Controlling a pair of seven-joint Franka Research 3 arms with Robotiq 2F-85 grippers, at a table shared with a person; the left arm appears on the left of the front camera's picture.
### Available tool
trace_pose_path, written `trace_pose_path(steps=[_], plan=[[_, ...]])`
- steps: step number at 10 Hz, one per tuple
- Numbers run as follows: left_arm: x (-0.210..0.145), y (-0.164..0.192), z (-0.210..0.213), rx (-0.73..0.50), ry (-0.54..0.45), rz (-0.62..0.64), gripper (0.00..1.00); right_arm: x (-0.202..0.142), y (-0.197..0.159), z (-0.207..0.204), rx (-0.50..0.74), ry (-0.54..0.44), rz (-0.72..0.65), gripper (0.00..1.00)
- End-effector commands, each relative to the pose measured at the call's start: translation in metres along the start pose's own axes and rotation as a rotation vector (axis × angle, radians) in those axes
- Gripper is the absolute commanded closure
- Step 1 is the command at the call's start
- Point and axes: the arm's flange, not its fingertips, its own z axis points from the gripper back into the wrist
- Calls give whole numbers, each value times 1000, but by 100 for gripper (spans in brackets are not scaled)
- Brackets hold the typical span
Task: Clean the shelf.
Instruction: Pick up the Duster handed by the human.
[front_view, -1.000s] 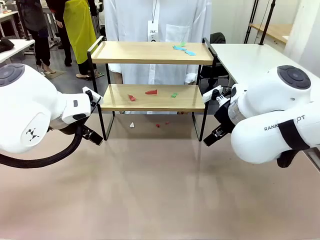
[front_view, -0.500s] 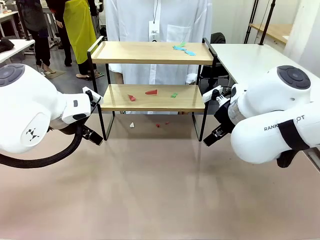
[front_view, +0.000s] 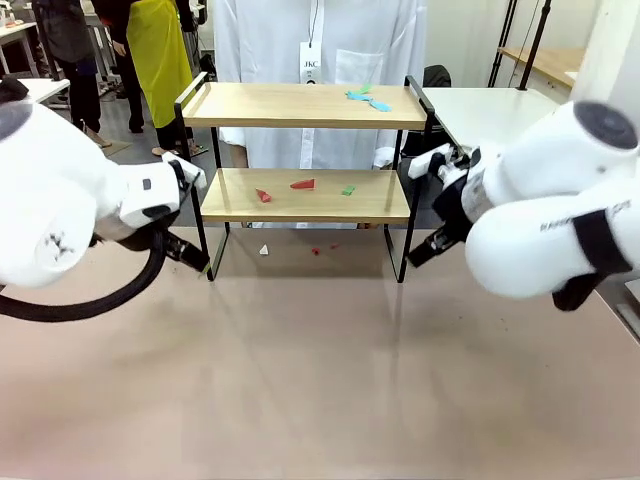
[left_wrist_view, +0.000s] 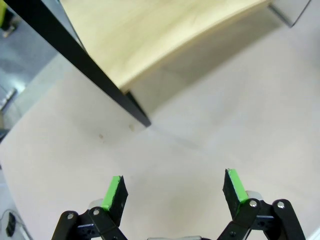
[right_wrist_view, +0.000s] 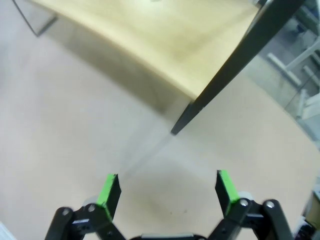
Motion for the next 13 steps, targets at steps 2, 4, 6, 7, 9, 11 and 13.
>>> trace_pose_path(steps=[2,4,6,7,9,11,13], plan=[[26,62,79,-171,-13,-89,0,15,-65,75,79,-106,-4,0],[29,118,107,-265,-29,-214,0,1,-128,105,163,-180,56,0],[9,171,108,-395,-129,-365,0,-28,-191,102,221,-226,81,0],[-6,200,101,-418,-212,-392,0,-47,-221,92,280,-240,65,0],[-33,239,85,-460,-303,-414,0,-82,-266,68,396,-308,71,0],[-51,267,77,-486,-355,-416,0,-109,-298,39,397,-318,27,0],[-64,278,69,-488,-387,-371,0,-128,-313,26,409,-424,19,0]])
